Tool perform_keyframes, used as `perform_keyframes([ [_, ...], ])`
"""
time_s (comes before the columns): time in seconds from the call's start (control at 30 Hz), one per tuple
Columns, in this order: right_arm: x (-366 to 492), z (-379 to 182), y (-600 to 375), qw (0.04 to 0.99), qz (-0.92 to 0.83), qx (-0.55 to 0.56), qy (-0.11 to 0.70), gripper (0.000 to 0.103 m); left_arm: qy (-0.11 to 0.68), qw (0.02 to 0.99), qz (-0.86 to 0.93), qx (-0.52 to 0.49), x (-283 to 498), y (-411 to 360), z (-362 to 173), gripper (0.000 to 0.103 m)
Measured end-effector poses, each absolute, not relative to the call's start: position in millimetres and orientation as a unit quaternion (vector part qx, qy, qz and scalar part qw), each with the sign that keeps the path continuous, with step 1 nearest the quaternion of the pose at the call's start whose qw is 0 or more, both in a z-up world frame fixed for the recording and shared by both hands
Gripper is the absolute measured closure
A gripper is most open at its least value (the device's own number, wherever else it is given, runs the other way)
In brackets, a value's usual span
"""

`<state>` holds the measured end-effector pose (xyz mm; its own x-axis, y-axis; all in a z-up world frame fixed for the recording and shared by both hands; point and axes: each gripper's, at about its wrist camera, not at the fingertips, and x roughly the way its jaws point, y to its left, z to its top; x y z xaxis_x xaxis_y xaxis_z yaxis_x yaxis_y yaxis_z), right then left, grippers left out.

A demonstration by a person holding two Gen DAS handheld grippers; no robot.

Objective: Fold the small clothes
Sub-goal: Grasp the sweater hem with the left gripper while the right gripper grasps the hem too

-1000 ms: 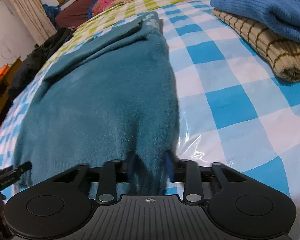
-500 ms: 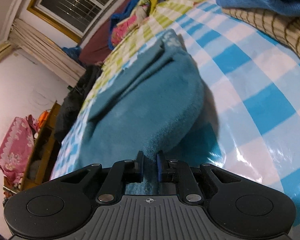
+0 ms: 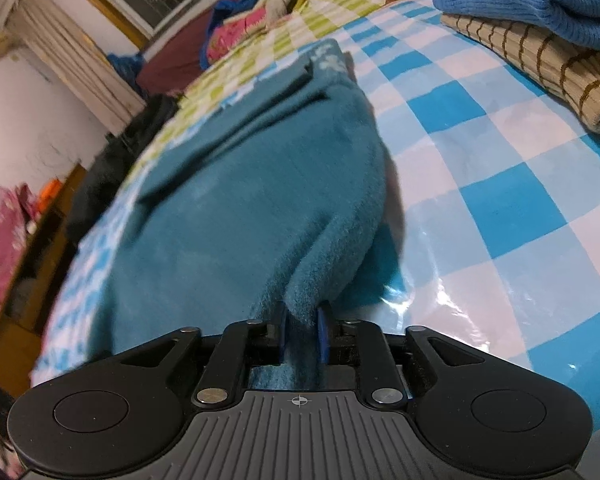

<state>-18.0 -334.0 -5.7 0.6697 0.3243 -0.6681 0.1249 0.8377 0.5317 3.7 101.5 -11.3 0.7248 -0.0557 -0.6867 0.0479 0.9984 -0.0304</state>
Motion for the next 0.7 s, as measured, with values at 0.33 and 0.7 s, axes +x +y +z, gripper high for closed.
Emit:
perform_keyframes([
  [0.33,-16.8,-16.0,-338.2,0.864,0.053,0.279,0.416,0.067,0.368,0.93,-0.022,-0.004,9.6,103.0,-13.6,0.064],
  [0.7,-16.3,-11.6,-343.0,0.837,0.084,0.362,0.401,0.088,0.367,0.924,-0.066,-0.08,14.9,109.5,3.9,0.087],
])
